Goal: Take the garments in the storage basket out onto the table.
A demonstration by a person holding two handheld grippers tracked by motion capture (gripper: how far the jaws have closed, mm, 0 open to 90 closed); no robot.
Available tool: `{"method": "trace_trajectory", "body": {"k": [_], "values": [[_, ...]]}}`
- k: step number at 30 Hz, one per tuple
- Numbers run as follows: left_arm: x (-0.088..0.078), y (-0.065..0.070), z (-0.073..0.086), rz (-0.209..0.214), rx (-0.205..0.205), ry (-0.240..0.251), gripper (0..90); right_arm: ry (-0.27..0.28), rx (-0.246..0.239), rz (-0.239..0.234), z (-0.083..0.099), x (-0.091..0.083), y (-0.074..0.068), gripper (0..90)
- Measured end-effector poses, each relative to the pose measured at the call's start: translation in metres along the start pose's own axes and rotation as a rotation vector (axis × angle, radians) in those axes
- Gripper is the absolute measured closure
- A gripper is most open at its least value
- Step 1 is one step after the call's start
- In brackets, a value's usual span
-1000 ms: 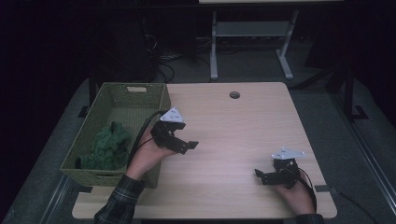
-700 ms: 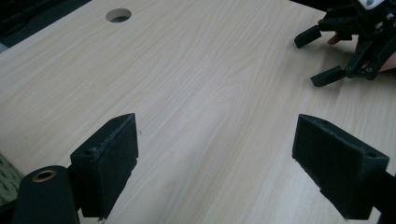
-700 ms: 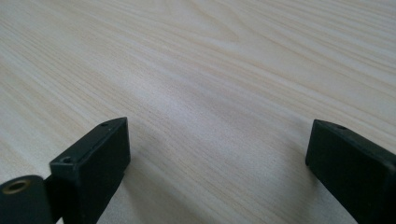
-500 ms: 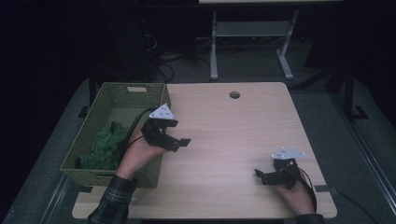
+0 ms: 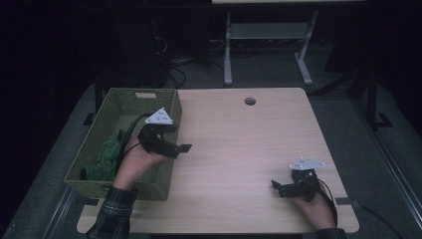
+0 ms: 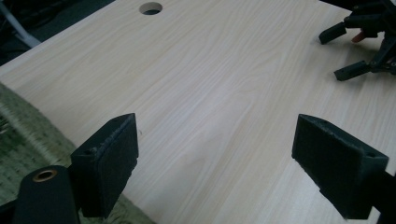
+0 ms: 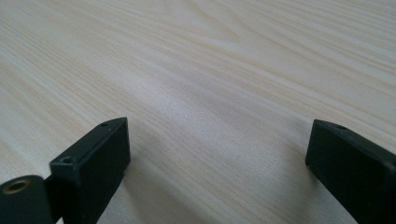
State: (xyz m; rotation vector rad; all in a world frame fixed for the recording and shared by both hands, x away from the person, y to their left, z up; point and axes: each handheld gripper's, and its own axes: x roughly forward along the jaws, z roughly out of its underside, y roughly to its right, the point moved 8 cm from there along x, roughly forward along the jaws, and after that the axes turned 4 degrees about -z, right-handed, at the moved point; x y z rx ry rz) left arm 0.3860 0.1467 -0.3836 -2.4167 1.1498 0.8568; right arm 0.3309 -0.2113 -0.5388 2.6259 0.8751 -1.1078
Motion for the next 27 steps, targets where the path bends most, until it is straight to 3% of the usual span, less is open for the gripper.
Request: {"method": "trace_trajectory", "body": {"k": [27], "values": [[-0.038, -0.052, 0.034, -0.108, -0.079, -0.013, 16.0, 0.0, 0.0, 0.0, 0.0, 0.0, 0.0, 6.2]]}}
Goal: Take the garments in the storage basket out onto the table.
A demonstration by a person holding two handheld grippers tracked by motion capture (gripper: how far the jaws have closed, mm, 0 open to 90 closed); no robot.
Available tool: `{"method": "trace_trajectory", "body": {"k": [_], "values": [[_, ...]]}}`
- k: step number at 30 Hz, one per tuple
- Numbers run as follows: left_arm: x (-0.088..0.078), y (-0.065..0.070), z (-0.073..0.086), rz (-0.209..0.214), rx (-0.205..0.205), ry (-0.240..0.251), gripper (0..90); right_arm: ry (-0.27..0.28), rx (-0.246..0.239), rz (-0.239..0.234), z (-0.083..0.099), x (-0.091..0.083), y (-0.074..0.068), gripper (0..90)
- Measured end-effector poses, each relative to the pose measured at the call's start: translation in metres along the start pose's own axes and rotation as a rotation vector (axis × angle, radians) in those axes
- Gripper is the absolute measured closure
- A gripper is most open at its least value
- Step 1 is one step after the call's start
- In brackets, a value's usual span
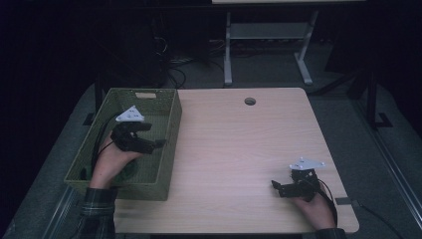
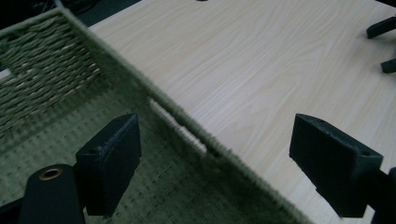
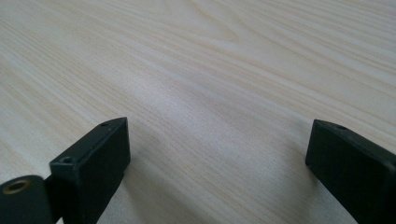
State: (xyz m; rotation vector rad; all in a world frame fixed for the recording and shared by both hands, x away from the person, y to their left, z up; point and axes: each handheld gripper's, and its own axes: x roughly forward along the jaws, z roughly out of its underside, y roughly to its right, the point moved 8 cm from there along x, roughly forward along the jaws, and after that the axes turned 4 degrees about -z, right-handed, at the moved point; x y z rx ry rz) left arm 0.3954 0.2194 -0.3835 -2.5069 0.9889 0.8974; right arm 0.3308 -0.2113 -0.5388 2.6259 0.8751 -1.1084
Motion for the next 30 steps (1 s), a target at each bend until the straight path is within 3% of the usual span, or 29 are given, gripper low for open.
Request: {"method": "trace_trajectory", "body": {"k": [14, 30], "values": [[-0.015, -0.033, 0.027, -0.095, -0.038, -0.036, 23.1, 0.0, 0.0, 0.0, 0.0, 0.0, 0.0, 6.2], [-0.023, -0.067, 0.064, -0.201, -0.086, -0.114, 25.2, 0.0, 0.001, 0.0, 0.0, 0.0, 0.0, 6.2]]}}
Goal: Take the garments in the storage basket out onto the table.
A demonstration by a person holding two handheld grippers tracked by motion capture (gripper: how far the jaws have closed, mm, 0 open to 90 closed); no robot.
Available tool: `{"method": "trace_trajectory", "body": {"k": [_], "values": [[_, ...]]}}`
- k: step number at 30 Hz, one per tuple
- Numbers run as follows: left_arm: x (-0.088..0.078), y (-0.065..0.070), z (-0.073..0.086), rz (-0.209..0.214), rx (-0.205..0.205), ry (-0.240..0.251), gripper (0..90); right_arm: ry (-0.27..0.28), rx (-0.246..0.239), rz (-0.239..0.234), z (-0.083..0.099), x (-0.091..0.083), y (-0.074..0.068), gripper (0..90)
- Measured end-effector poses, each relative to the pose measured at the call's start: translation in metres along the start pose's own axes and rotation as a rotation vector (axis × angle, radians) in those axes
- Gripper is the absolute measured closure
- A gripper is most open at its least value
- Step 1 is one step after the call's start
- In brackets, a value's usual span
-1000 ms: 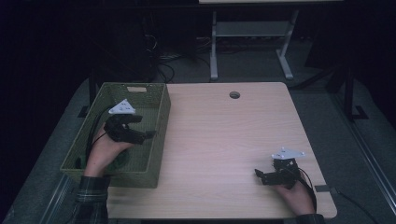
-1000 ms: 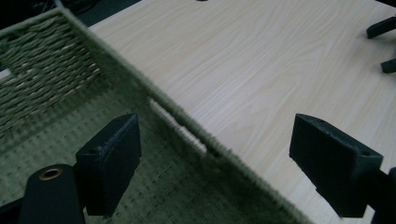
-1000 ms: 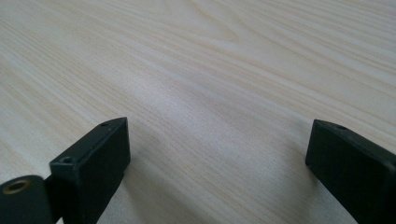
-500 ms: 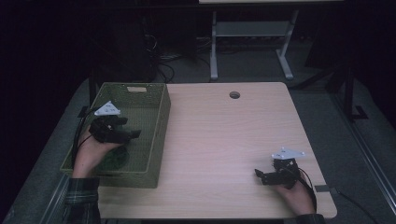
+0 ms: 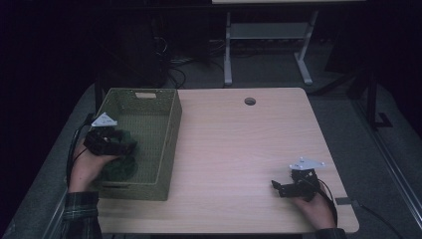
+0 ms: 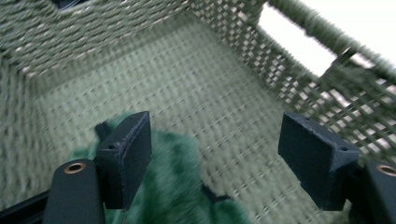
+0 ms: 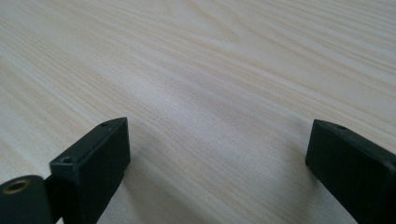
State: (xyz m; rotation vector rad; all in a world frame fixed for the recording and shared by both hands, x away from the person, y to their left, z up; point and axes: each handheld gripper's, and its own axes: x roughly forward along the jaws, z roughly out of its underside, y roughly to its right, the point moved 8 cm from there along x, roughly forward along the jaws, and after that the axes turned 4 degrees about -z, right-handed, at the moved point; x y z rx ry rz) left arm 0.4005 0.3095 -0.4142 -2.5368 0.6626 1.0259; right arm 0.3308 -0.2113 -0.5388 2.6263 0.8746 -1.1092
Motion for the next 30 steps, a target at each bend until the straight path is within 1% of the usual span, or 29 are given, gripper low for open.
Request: {"method": "trace_trajectory", "body": {"k": [3, 4, 5, 7, 11, 16, 18, 22, 24, 25, 28, 30], "values": [[0.001, -0.005, 0.007, -0.016, -0.009, -0.018, 25.3, 0.0, -0.002, 0.0, 0.0, 0.0, 0.0, 6.2], [0.002, -0.006, 0.009, -0.02, -0.007, -0.027, 25.4, 0.0, -0.002, 0.0, 0.0, 0.0, 0.0, 6.2], [0.004, -0.009, 0.013, -0.032, -0.005, -0.05, 25.3, 0.0, 0.0, 0.0, 0.0, 0.0, 0.0, 6.2], [0.005, -0.01, 0.015, -0.04, -0.006, -0.057, 25.3, 0.0, 0.0, 0.0, 0.0, 0.0, 0.0, 6.2], [0.009, -0.016, 0.024, -0.064, -0.007, -0.097, 25.4, 0.0, 0.0, 0.0, 0.0, 0.0, 0.0, 6.2], [0.015, -0.02, 0.031, -0.081, -0.009, -0.139, 25.2, 0.0, 0.0, 0.0, 0.0, 0.0, 0.0, 6.2], [0.016, -0.021, 0.032, -0.097, 0.0, -0.148, 25.2, 0.0, 0.0, 0.0, 0.0, 0.0, 0.0, 6.2], [0.02, -0.022, 0.037, -0.111, 0.012, -0.178, 25.2, 0.0, 0.0, 0.0, 0.0, 0.0, 0.0, 6.2], [0.023, -0.025, 0.041, -0.118, 0.009, -0.198, 25.2, 0.0, 0.0, 0.0, 0.0, 0.0, 0.0, 6.2], [0.026, -0.027, 0.045, -0.123, 0.005, -0.216, 25.2, 0.0, 0.0, 0.0, 0.0, 0.0, 0.0, 6.2], [0.028, -0.028, 0.047, -0.129, 0.003, -0.228, 25.3, 0.0, 0.0, 0.0, 0.0, 0.0, 0.0, 6.2], [0.031, -0.029, 0.049, -0.135, 0.002, -0.248, 25.3, 0.0, 0.0, 0.0, 0.0, 0.0, 0.0, 6.2]]}}
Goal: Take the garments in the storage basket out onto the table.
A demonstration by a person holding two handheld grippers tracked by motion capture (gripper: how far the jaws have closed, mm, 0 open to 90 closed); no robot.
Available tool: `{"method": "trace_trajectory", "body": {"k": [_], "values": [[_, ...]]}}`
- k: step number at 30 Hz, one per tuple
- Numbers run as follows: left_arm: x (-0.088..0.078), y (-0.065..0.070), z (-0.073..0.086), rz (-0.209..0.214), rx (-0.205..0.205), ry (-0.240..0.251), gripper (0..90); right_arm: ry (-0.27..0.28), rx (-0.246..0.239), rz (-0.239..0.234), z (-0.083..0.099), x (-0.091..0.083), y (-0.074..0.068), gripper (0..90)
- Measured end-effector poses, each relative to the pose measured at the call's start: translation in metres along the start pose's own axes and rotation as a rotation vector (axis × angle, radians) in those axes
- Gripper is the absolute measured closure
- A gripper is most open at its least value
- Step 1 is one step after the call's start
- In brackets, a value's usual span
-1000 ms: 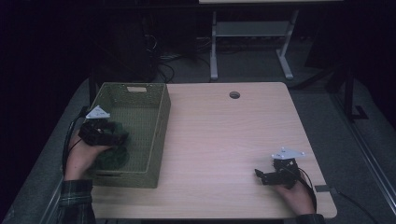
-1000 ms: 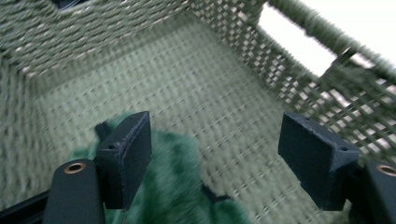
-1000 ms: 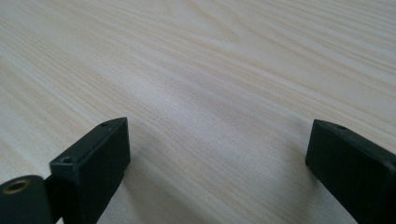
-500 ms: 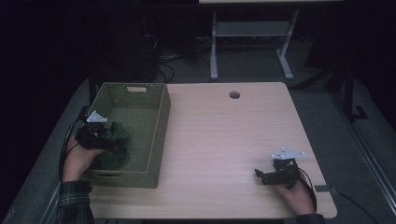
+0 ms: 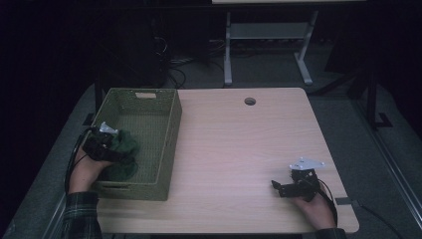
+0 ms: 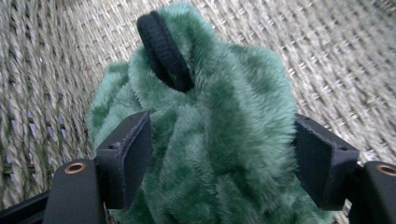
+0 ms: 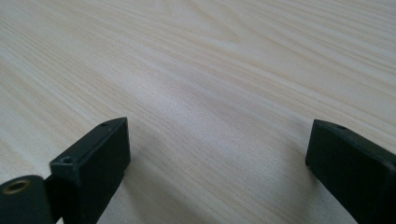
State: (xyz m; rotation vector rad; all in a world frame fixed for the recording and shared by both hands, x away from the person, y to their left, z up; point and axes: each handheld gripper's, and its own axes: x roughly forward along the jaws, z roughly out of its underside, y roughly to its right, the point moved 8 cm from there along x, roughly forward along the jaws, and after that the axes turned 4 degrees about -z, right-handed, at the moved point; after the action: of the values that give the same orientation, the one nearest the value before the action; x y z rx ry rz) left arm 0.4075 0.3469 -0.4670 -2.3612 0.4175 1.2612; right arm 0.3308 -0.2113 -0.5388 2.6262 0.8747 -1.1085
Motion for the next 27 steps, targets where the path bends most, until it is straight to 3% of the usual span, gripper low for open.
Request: {"method": "trace_trajectory", "body": {"k": [5, 8, 12, 14, 18, 20, 27], "values": [[0.006, 0.001, 0.004, -0.003, 0.009, -0.043, 30.6, 0.0, 0.0, 0.0, 0.0, 0.0, 0.0, 6.2], [0.007, 0.002, 0.006, 0.006, 0.017, -0.061, 42.2, 0.0, 0.0, 0.0, 0.0, 0.0, 0.0, 6.2], [0.005, 0.002, 0.005, 0.01, 0.009, -0.061, 65.1, 0.0, 0.0, 0.0, 0.0, 0.0, 0.0, 6.2], [0.001, 0.001, 0.003, 0.019, 0.0, -0.043, 72.4, 0.0, 0.0, 0.0, 0.0, 0.0, 0.0, 6.2], [-0.008, 0.0, -0.003, 0.036, -0.012, 0.007, 73.9, 0.0, 0.0, 0.0, 0.0, 0.0, 0.0, 6.2], [-0.014, 0.001, -0.009, 0.054, -0.041, 0.055, 74.2, 0.0, 0.0, 0.0, 0.0, 0.0, 0.0, 6.2], [-0.037, 0.001, -0.023, 0.089, -0.052, 0.16, 74.9, 0.0, 0.0, 0.0, 0.0, 0.0, 0.0, 6.2]]}}
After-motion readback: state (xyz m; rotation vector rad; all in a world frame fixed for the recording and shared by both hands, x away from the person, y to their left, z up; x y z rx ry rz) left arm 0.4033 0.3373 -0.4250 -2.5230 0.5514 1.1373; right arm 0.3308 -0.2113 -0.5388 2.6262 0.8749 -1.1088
